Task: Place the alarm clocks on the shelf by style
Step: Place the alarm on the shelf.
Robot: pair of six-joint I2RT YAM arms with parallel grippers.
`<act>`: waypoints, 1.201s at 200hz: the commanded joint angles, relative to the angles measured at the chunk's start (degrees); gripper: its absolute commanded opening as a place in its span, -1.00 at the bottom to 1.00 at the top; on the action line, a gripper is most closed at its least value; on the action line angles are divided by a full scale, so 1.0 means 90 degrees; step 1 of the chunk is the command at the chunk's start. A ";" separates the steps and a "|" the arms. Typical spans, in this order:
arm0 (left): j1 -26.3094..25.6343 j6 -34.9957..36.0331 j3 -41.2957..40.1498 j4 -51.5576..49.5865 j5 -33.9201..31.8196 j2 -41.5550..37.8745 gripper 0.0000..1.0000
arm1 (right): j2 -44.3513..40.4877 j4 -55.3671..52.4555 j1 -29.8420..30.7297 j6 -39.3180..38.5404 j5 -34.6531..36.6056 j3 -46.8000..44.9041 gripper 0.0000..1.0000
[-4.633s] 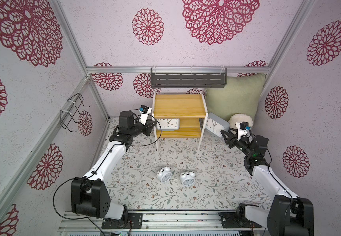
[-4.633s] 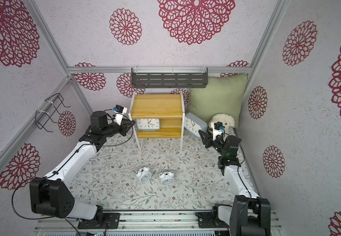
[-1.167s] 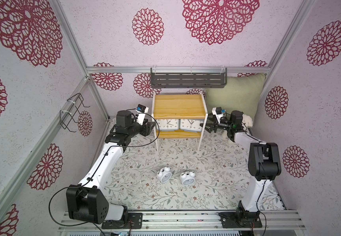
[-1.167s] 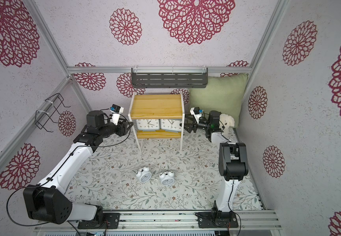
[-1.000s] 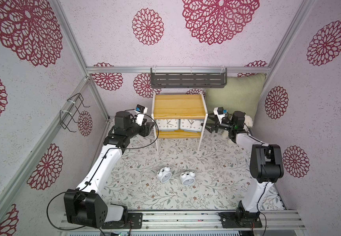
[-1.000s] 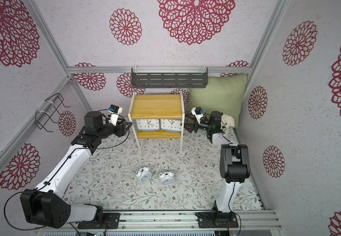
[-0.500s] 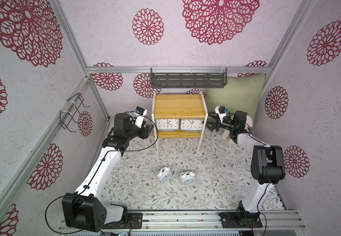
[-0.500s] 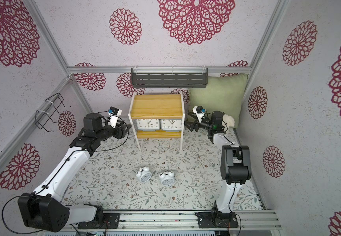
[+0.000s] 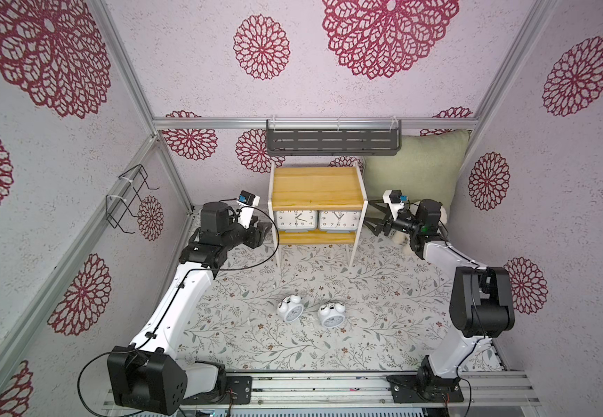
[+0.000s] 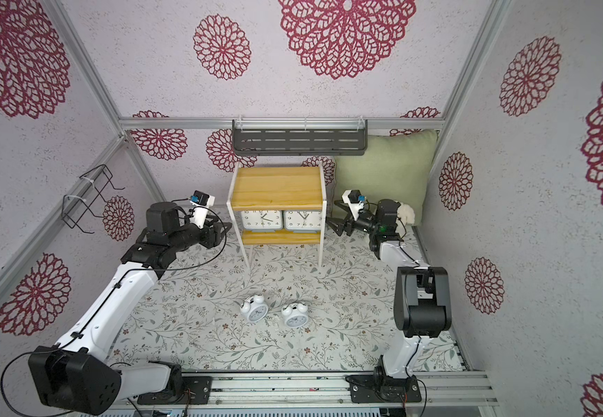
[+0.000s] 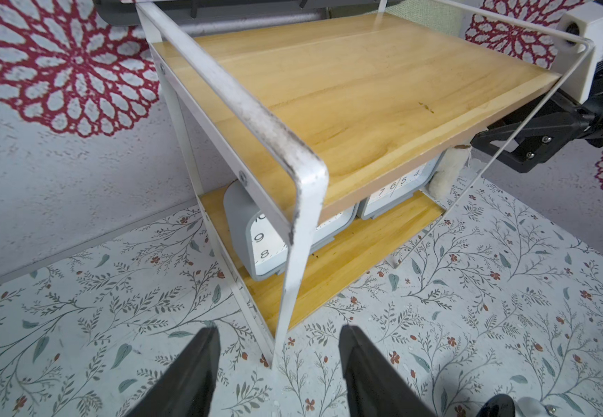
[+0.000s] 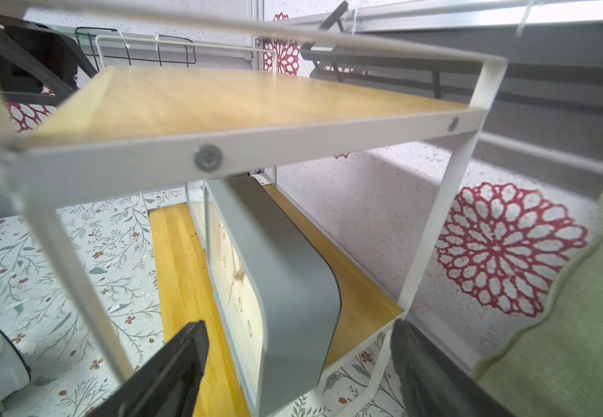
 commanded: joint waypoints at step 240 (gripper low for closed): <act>-0.1960 -0.1276 -0.2881 -0.0015 -0.0034 -0.1227 0.00 | -0.6240 -0.0519 0.0461 0.2100 0.3275 -0.5451 0.70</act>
